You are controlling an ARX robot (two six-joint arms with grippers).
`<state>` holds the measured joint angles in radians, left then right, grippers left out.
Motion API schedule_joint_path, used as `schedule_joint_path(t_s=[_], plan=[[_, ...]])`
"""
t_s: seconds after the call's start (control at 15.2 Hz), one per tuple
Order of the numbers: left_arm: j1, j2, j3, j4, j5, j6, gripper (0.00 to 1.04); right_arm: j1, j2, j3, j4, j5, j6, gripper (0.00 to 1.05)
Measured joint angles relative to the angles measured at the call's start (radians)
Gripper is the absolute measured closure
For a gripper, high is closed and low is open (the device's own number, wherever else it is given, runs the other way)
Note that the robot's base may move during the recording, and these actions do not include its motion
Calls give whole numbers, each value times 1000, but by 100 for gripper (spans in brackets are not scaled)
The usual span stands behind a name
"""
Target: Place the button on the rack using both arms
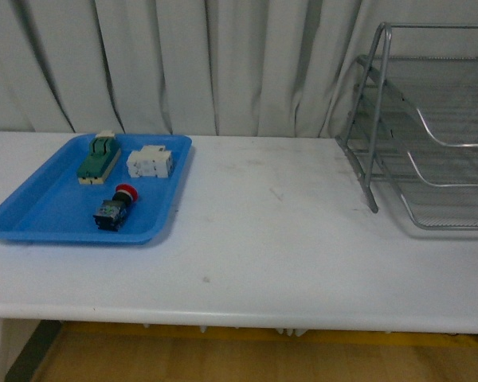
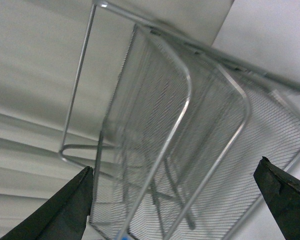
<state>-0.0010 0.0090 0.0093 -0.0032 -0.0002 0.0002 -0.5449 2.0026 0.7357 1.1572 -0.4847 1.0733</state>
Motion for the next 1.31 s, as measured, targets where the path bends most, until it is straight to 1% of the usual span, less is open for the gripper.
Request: schedule_joint_path(t_s=[0.07, 0.13, 0.33, 0.46, 0.72, 0.92, 1.31], plan=[[0, 0, 0, 0, 0, 0, 7, 40, 47, 6, 95, -1, 92, 6], [0, 0, 0, 0, 0, 0, 7, 74, 88, 16, 131, -5, 167, 6], [0, 0, 0, 0, 0, 0, 7, 127, 207, 25, 127, 3, 385, 6], [0, 0, 0, 0, 0, 0, 7, 134, 266, 74, 126, 10, 450, 6], [0, 0, 0, 0, 0, 0, 7, 182, 299, 152, 130, 2, 453, 6], [0, 0, 0, 0, 0, 0, 7, 199, 316, 164, 128, -3, 449, 6], [0, 0, 0, 0, 0, 0, 7, 205, 343, 197, 129, -4, 442, 6]])
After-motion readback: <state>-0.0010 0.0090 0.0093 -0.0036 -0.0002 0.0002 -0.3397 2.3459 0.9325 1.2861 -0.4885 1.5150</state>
